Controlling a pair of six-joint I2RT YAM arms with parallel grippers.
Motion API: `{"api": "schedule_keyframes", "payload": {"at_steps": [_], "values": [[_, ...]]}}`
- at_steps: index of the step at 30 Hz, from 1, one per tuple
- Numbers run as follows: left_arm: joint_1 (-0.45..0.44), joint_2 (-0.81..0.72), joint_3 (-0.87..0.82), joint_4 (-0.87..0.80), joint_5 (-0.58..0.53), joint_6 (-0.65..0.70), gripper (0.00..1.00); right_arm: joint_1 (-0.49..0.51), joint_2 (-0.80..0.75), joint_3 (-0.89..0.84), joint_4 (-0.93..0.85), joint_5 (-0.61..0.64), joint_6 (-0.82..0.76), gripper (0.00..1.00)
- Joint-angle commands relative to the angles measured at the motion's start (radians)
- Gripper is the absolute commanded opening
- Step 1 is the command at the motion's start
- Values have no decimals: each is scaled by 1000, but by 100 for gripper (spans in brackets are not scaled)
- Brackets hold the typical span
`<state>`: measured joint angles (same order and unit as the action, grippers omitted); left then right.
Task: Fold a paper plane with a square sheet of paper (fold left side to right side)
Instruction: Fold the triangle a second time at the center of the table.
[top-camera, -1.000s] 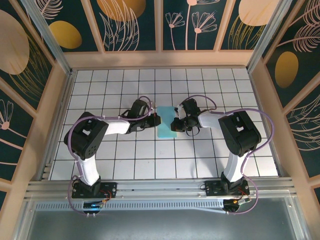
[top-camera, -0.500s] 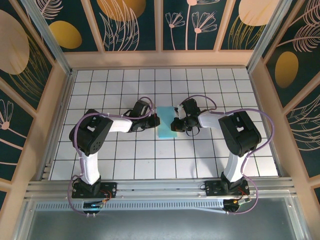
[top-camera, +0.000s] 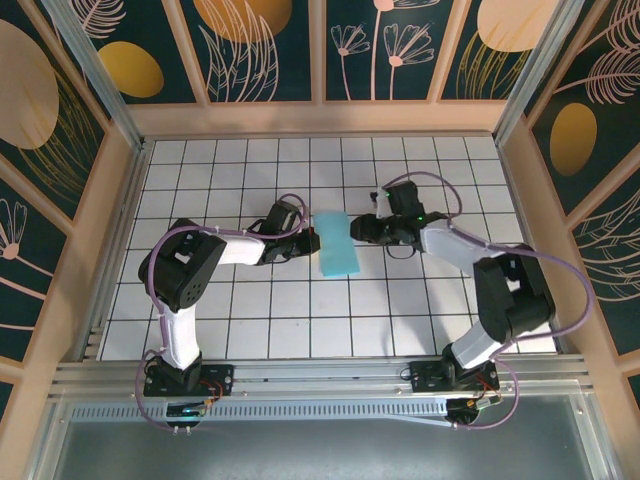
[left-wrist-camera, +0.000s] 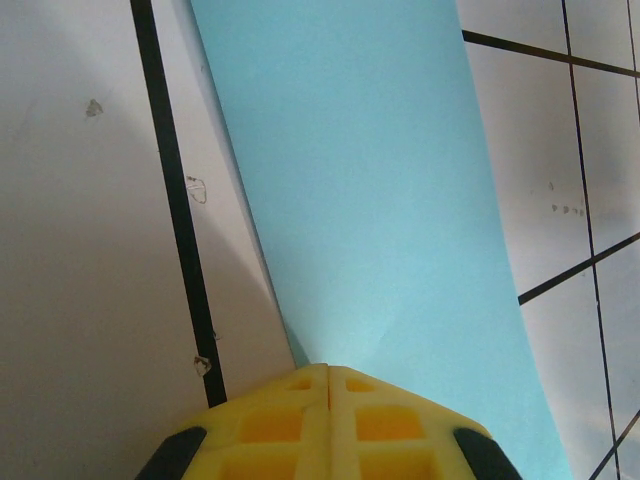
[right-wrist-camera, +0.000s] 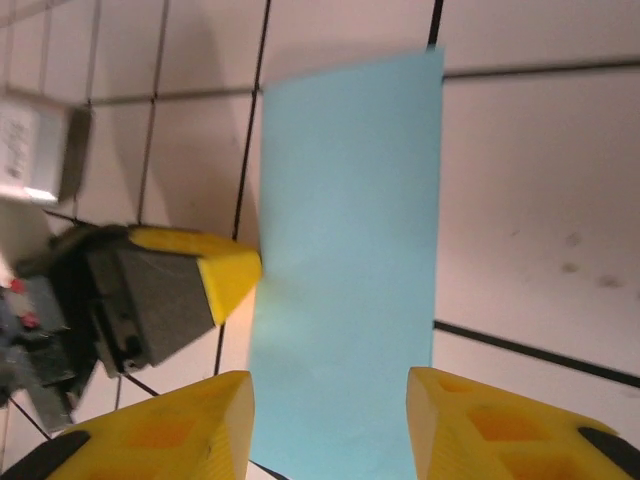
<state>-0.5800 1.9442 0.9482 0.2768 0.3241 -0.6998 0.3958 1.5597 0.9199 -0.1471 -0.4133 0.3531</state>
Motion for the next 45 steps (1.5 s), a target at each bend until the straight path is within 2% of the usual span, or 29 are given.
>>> {"api": "schedule_keyframes", "payload": {"at_steps": [1,9,18,27,45], "values": [[-4,22,-8,-52,-34,28,0,-37,-16,-43,-50,-24,-12,46],[-4,45,18,-77,-37,69,0,-72,31,-114,-83,-183,-30,47],[-4,90,117,-160,-47,158,0,-68,88,-125,-58,-253,3,45],[-4,92,124,-162,-45,161,0,-54,117,-128,-7,-254,31,47],[-4,91,118,-152,-39,155,0,-14,169,-105,55,-288,66,44]]}}
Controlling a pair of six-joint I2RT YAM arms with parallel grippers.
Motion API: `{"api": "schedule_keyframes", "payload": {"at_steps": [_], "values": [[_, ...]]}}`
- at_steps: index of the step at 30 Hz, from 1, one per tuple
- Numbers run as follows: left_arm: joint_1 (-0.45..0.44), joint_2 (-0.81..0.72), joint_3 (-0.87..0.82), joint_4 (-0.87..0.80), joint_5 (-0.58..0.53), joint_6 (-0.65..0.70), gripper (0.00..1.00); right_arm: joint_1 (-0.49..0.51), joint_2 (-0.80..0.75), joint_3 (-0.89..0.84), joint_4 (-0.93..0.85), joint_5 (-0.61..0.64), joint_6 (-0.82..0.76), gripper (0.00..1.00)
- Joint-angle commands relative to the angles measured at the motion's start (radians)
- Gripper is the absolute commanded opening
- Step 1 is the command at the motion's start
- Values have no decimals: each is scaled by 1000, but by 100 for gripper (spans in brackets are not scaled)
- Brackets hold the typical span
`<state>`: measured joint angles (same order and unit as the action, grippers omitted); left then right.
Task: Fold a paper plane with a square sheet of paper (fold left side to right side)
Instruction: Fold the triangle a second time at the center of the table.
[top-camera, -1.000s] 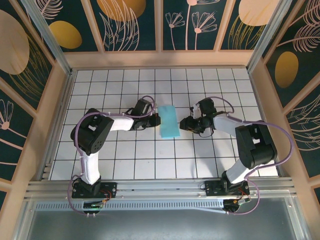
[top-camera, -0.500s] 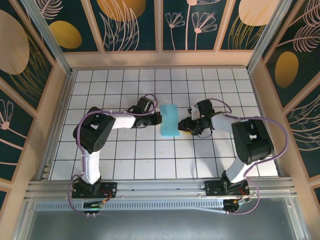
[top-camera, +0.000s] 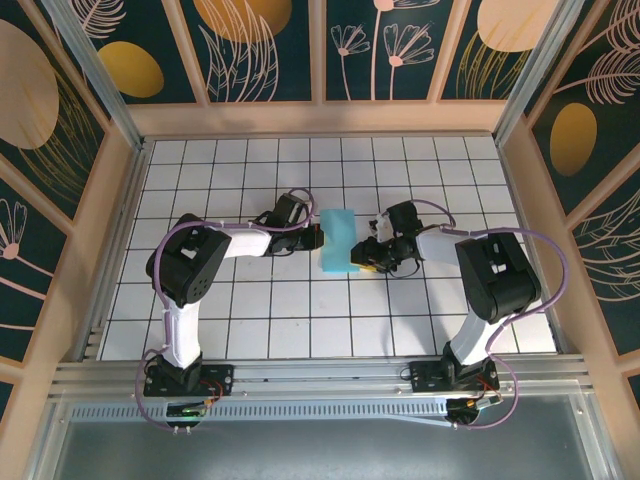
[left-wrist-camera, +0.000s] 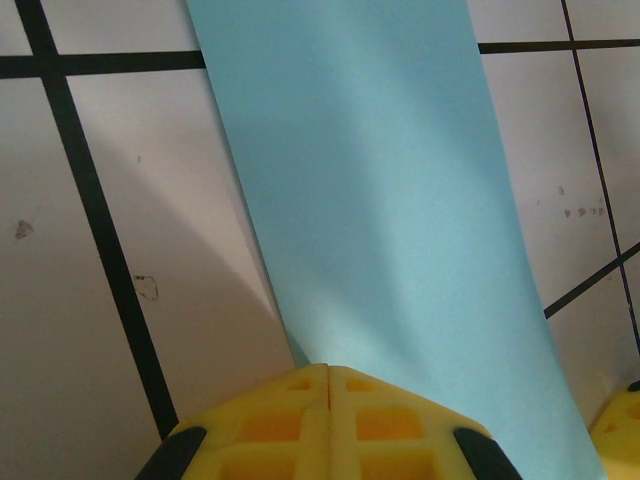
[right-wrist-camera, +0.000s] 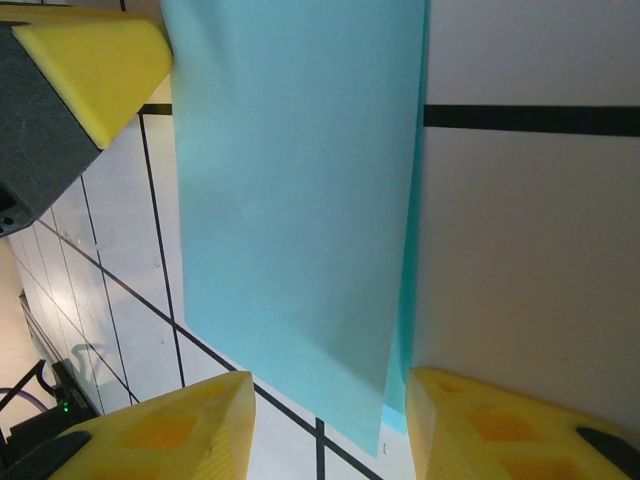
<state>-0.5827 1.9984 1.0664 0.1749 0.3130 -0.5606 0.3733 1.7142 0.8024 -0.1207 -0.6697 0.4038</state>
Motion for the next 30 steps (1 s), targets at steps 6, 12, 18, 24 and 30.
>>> {"api": "schedule_keyframes", "payload": {"at_steps": [6,12,18,24,30], "values": [[-1,39,0,-51,-25,17,0,3,16,22,49,-37,24,43],[-2,38,-2,-48,-25,16,0,-9,37,52,71,-43,29,43],[-1,37,0,-46,-23,15,0,-23,76,98,82,-50,24,43],[-2,36,0,-43,-19,13,0,-48,112,135,138,-68,36,42],[-1,35,0,-40,-14,11,0,-74,161,177,161,-85,38,40]]}}
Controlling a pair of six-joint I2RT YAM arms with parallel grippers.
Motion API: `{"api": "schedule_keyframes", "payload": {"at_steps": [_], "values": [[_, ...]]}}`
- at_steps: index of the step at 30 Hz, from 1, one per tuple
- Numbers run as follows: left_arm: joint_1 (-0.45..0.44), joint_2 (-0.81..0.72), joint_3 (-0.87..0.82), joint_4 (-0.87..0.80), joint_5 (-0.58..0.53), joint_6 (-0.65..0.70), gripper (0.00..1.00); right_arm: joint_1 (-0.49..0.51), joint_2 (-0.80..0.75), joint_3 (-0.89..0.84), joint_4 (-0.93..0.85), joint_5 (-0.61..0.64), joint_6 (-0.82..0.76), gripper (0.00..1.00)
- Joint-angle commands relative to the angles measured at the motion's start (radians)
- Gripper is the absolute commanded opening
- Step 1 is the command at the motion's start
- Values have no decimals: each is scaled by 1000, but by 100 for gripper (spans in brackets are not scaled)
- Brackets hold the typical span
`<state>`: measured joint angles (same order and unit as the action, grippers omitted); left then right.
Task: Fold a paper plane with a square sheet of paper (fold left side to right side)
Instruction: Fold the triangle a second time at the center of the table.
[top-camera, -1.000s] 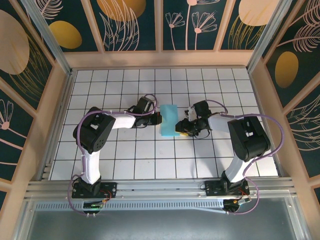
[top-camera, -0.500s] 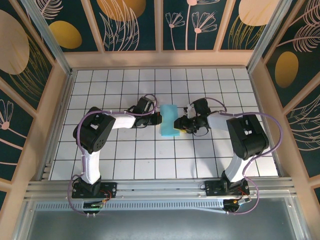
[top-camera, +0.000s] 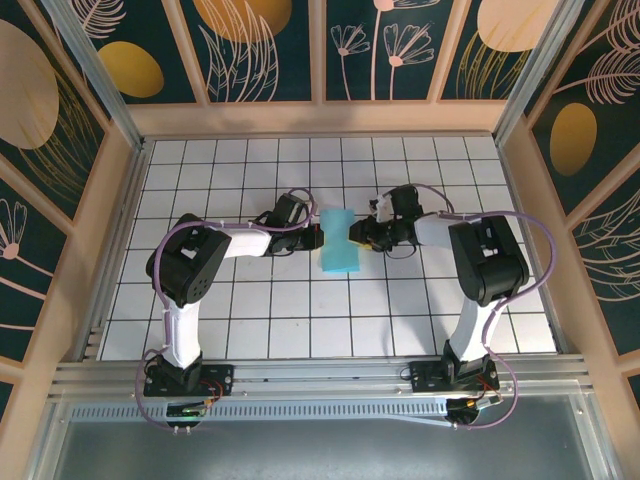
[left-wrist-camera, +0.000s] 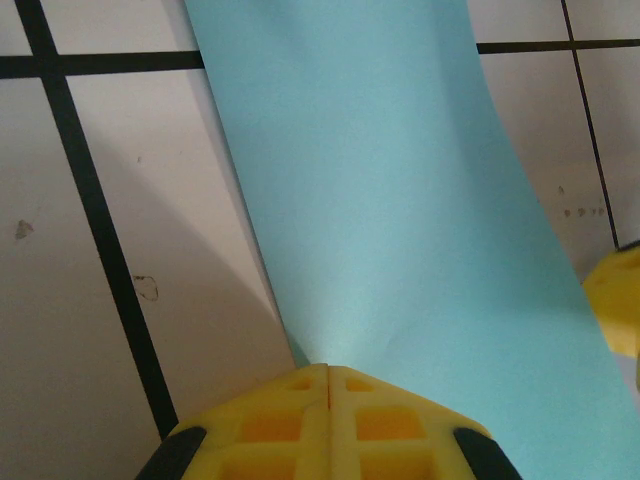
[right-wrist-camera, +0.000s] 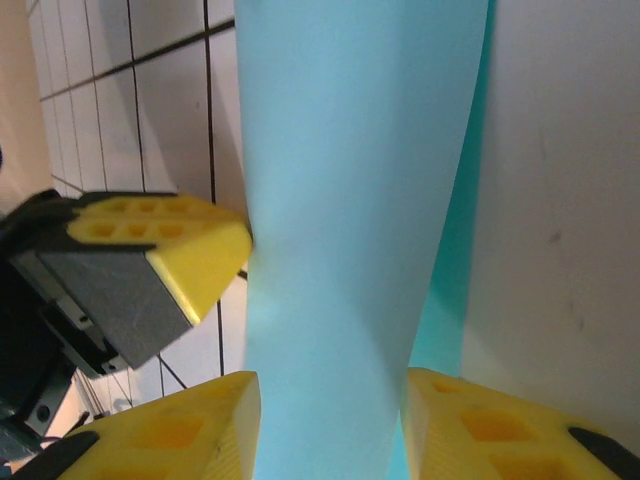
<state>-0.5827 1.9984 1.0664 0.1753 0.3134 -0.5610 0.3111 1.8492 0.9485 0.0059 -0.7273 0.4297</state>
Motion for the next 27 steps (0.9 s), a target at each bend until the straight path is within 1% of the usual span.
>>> {"api": "schedule_keyframes", "payload": {"at_steps": [1,6,9,12,14,18,19,23,24,27], "values": [[-2,34,0,-37,-12,9,0,-17,31,32,41,-32,17,39],[-1,26,-8,-13,3,-5,0,-19,47,31,51,-40,23,35],[-1,15,-6,-10,1,-9,3,-20,58,25,50,-35,20,29],[-2,-12,-9,6,-3,-20,6,-21,64,19,50,-40,20,18],[-3,-44,-18,23,-12,-30,10,-23,58,15,48,-38,21,11],[-1,-135,-49,46,-56,-30,19,-22,34,3,49,-40,33,2],[-2,-163,-59,47,-67,-25,22,-21,30,0,48,-41,39,0],[-5,-278,-136,66,-115,19,29,-21,8,-19,48,-52,69,0],[-10,-332,-159,72,-123,38,30,-20,2,-24,46,-51,73,0],[-42,-427,-230,90,-151,105,36,-21,-21,-40,43,-39,98,0]]}}
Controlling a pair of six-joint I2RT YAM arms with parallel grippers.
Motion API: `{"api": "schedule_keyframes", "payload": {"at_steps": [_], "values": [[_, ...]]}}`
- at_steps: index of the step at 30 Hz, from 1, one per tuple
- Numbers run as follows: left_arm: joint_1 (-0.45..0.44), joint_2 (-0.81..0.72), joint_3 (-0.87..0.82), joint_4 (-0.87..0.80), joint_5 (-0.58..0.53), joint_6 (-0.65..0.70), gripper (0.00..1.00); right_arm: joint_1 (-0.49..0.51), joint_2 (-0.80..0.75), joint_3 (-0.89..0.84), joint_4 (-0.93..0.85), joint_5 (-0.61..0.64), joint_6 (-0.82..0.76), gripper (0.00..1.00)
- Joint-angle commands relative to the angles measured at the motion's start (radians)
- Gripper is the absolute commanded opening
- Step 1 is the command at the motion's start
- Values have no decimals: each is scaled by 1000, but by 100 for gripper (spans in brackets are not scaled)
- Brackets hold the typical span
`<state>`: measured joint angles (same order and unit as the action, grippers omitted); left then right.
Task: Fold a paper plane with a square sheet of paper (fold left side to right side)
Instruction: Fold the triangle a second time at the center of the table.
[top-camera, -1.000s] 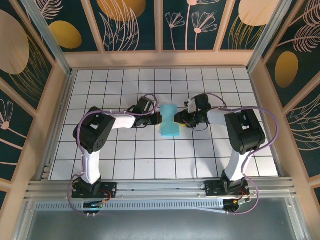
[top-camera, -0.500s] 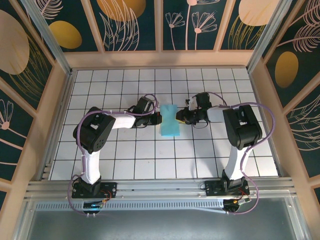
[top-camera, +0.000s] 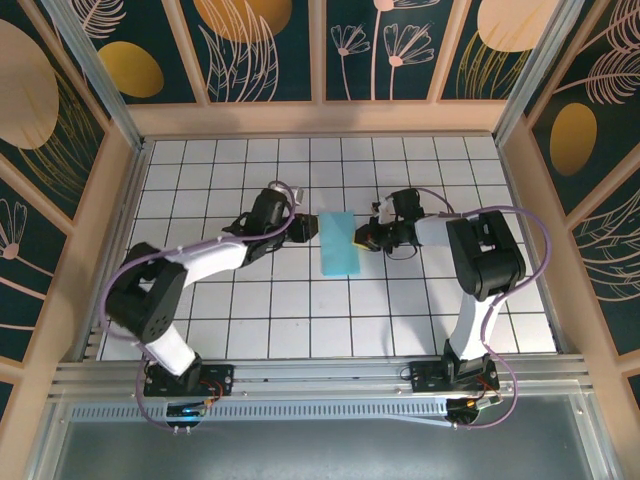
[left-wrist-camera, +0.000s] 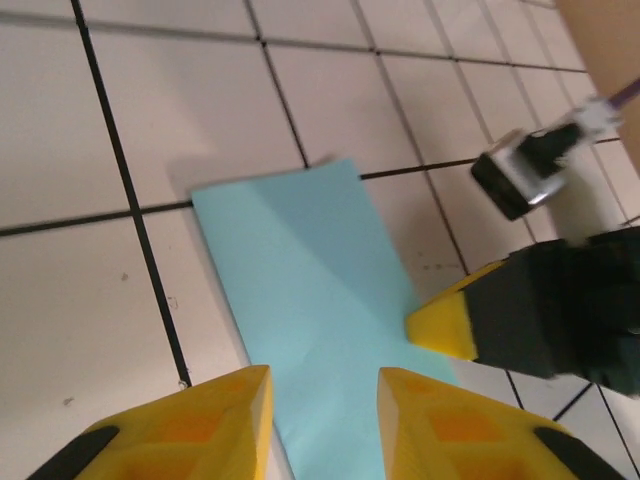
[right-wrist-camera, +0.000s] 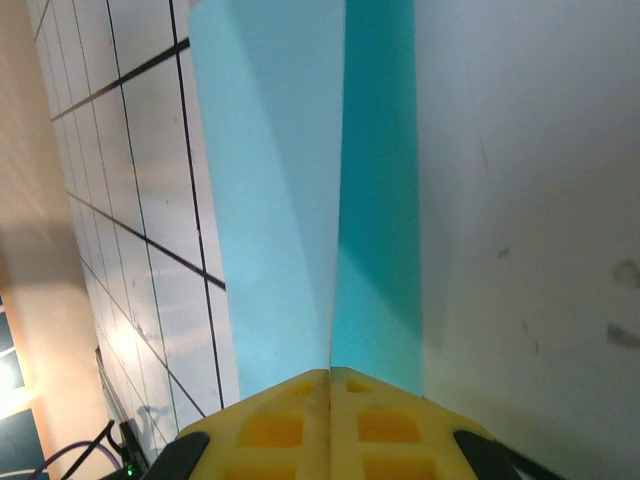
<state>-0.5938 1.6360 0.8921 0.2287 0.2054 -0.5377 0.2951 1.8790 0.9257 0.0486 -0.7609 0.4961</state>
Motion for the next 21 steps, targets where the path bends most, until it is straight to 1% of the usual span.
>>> {"api": "schedule_keyframes", "payload": {"at_steps": [1,5,9,14,17,21], "values": [[-51,-95,-82,41,-55,106,39,-5,-59,-22,1,-3,42,0],[-151,-163,-150,34,-122,178,48,-5,-87,-34,13,-9,86,0],[-285,-155,-139,-6,-220,239,53,-5,-103,-26,-6,-9,101,0],[-433,-47,-31,-98,-395,301,58,-5,-102,-17,-18,-7,101,0],[-484,38,45,-150,-477,333,61,-3,-98,-16,-14,-3,102,0],[-526,155,155,-222,-604,365,63,-1,-93,-20,-11,-5,100,0]]}}
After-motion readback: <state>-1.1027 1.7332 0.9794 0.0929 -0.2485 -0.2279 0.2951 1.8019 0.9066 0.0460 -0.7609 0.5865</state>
